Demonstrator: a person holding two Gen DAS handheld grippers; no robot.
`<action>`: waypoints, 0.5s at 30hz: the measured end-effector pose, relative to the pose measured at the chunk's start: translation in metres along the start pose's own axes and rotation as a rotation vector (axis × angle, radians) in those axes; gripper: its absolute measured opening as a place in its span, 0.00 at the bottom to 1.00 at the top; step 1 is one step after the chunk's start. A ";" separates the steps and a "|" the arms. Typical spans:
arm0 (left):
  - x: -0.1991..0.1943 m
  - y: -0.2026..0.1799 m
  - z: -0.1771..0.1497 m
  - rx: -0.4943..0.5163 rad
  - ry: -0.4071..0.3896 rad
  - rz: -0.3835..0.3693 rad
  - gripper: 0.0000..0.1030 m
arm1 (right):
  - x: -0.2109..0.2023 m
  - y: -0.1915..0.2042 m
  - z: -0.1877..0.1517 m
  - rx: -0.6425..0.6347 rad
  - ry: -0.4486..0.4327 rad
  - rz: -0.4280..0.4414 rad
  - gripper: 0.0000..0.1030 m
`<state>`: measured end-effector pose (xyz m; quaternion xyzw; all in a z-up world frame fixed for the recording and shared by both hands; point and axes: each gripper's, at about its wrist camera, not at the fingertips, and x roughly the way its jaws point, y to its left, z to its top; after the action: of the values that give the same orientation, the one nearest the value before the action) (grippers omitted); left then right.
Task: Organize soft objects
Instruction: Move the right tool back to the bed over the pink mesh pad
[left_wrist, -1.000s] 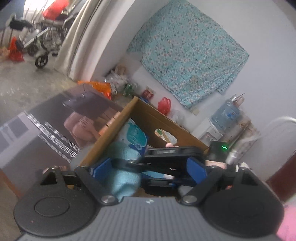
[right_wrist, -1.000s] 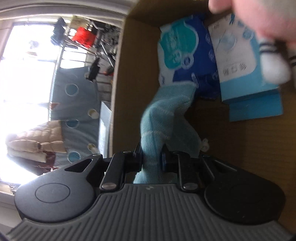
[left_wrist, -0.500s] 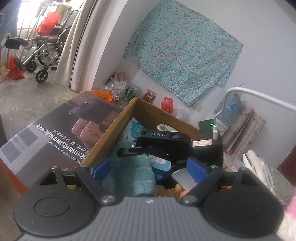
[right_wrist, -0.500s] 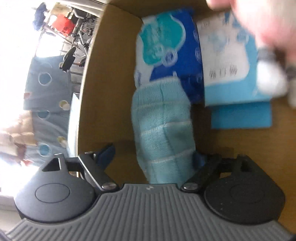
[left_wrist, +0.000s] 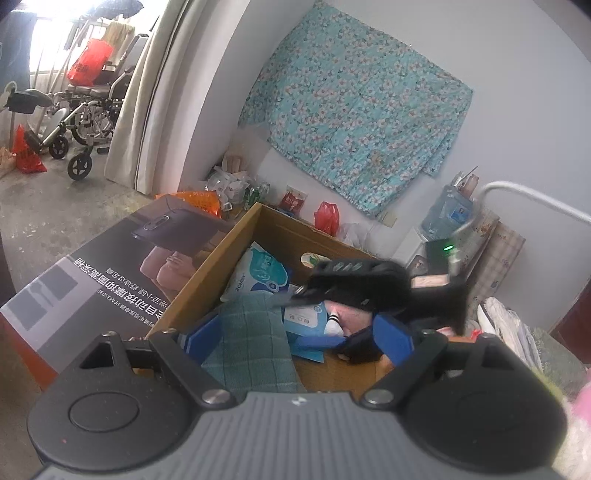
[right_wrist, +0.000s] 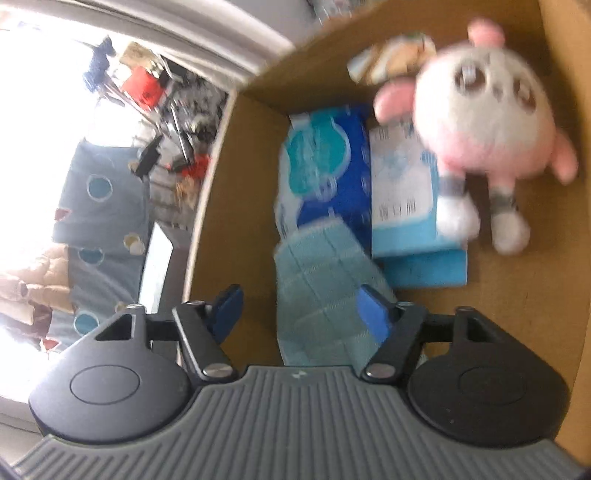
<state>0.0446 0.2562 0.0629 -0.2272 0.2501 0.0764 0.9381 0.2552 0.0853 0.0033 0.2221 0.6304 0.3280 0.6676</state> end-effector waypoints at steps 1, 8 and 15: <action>-0.002 0.000 0.000 -0.002 -0.004 -0.003 0.87 | 0.006 -0.001 -0.005 0.011 0.026 -0.017 0.64; -0.009 -0.001 -0.001 0.017 -0.019 -0.005 0.87 | 0.055 -0.002 -0.004 0.068 0.088 0.000 0.64; -0.006 0.000 -0.004 0.011 -0.005 -0.016 0.87 | 0.081 -0.015 -0.003 0.181 0.160 0.230 0.73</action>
<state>0.0377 0.2540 0.0634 -0.2238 0.2463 0.0680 0.9406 0.2535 0.1331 -0.0638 0.3252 0.6790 0.3607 0.5506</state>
